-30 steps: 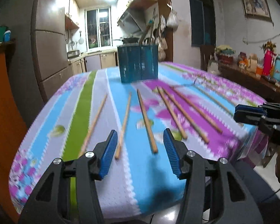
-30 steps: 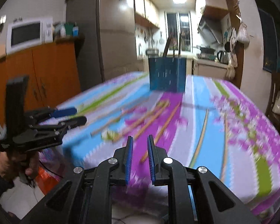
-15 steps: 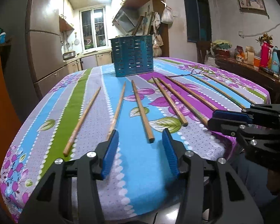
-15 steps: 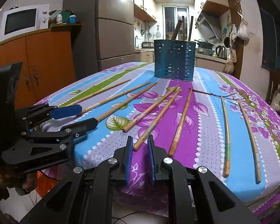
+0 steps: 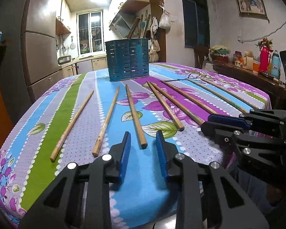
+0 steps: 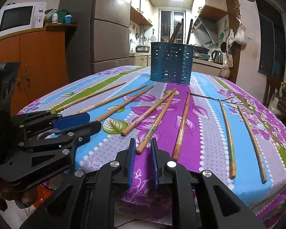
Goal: Organize utensils
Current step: 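Grasp a chopstick with the left tool while the right tool grasps another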
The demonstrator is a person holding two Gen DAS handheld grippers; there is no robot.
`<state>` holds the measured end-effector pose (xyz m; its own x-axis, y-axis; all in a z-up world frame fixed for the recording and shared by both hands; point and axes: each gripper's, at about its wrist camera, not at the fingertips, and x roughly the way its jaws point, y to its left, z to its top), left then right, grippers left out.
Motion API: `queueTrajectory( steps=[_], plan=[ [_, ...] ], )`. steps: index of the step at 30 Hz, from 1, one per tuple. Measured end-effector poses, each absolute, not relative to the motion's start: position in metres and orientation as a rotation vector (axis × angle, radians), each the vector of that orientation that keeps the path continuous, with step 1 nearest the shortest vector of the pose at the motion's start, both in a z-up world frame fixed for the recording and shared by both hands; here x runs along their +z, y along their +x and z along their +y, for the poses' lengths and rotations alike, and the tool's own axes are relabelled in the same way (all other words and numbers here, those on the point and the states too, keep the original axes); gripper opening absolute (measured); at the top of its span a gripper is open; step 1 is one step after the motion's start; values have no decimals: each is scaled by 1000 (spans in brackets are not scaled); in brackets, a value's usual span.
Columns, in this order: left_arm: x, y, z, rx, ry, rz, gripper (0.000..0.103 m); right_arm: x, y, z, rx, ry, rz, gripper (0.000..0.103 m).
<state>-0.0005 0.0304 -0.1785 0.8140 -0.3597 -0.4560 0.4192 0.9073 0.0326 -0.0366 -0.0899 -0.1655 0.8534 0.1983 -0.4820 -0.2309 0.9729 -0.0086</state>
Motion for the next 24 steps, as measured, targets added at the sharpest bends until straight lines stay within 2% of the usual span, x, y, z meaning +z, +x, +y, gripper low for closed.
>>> queueTrajectory(
  steps=[4,6,8,17,24],
  plan=[
    [-179,-1,31,-420,127,450,25,-167,-37,-89,214,-70,490,17],
    [-180,-1,32,-418,119,448,14,-167,-37,-89,211,-60,490,17],
    [-181,-1,34,-414,116,446,8,-167,-38,-89,207,-56,487,11],
    [-173,-3,36,-419,99,420,7,-154,-49,-96,186,-39,441,9],
    [-137,-14,34,-422,97,322,6,-122,-61,-110,170,-59,356,8]
  ],
)
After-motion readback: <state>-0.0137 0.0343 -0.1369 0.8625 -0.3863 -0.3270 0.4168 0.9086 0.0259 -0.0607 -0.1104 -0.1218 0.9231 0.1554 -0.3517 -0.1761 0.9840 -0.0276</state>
